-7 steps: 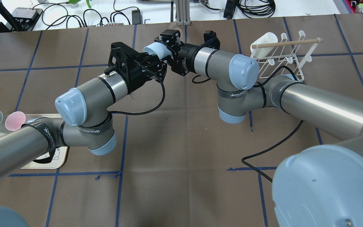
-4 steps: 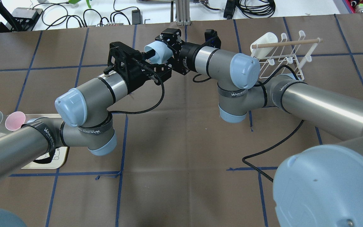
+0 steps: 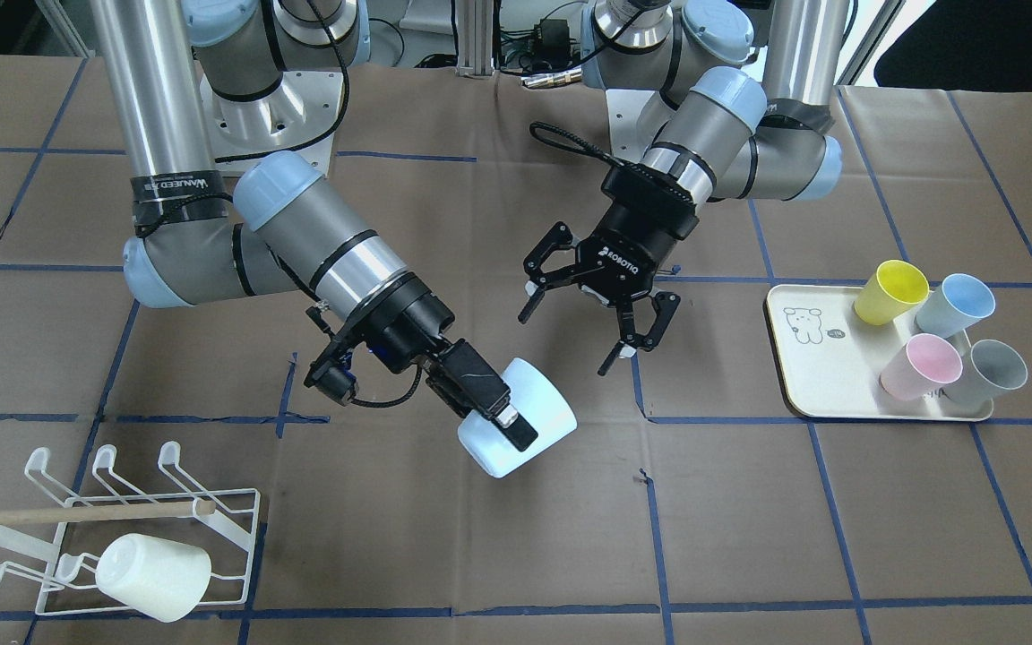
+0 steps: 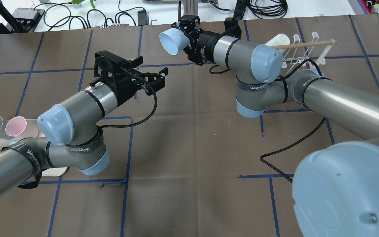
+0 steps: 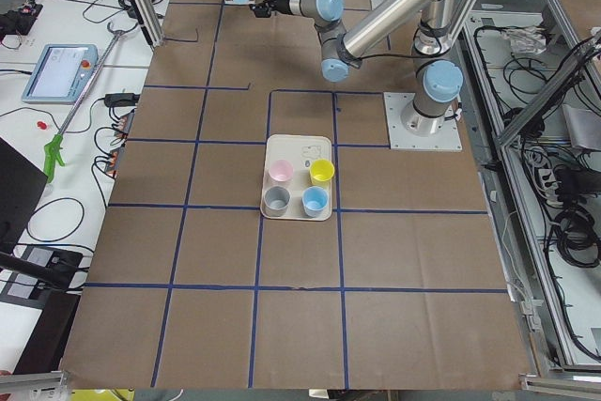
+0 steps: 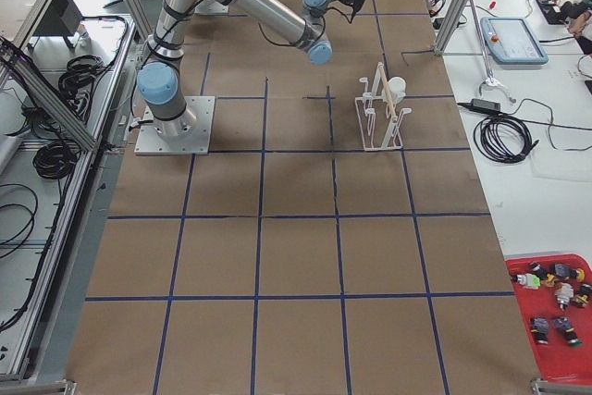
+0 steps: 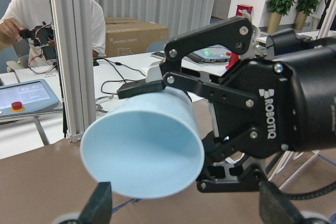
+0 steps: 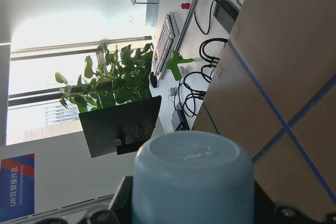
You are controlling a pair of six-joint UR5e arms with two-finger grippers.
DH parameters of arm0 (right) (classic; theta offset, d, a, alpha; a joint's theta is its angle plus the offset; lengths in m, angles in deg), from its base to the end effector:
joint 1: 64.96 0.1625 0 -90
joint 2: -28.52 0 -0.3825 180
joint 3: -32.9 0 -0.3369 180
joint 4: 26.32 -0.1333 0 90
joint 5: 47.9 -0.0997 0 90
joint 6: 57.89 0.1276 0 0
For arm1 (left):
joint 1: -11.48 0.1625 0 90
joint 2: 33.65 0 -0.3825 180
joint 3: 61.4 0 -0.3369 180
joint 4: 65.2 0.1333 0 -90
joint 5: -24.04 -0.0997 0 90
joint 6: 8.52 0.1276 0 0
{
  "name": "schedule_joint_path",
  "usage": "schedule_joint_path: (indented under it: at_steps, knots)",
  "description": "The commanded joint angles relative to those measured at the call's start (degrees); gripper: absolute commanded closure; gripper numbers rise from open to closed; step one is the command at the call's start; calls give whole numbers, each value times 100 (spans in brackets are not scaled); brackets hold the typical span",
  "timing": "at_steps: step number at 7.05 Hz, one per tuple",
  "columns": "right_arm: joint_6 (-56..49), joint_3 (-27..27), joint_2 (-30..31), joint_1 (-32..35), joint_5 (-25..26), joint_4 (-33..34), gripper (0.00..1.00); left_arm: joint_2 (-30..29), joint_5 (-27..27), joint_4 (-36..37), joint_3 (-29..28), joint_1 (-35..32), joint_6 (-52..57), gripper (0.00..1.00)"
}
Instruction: Transfer IKEA cup to right arm and place on rack
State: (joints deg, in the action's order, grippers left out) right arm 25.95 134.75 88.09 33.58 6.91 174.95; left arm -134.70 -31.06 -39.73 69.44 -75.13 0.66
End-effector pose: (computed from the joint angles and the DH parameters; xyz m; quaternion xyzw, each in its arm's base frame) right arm 0.2901 -0.5390 0.3213 0.3443 0.7266 -0.1939 0.5620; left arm -0.1811 -0.4308 0.3155 -0.1987 -0.8019 0.5274 0.1983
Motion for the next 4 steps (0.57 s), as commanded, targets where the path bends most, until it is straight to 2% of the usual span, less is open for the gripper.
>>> schedule_joint_path:
  at_steps: [1, 2, 3, 4]
  knots:
    - [-478, -25, 28, -518, 20, 427, 72, 532, 34, -680, 284, 583, 31, 1]
    - [-1396, -8, 28, -729, 38, 631, 73, 821, -44, -1380, 215, 611, 40, 1]
    - [-2206, 19, 37, -966, 56, 694, 78, 1207, -367, -2466, -56, 593, 48, 1]
    - [-3163, 62, 37, -1220, 99, 990, 81, 1507, -797, -3887, -485, 576, 57, 1]
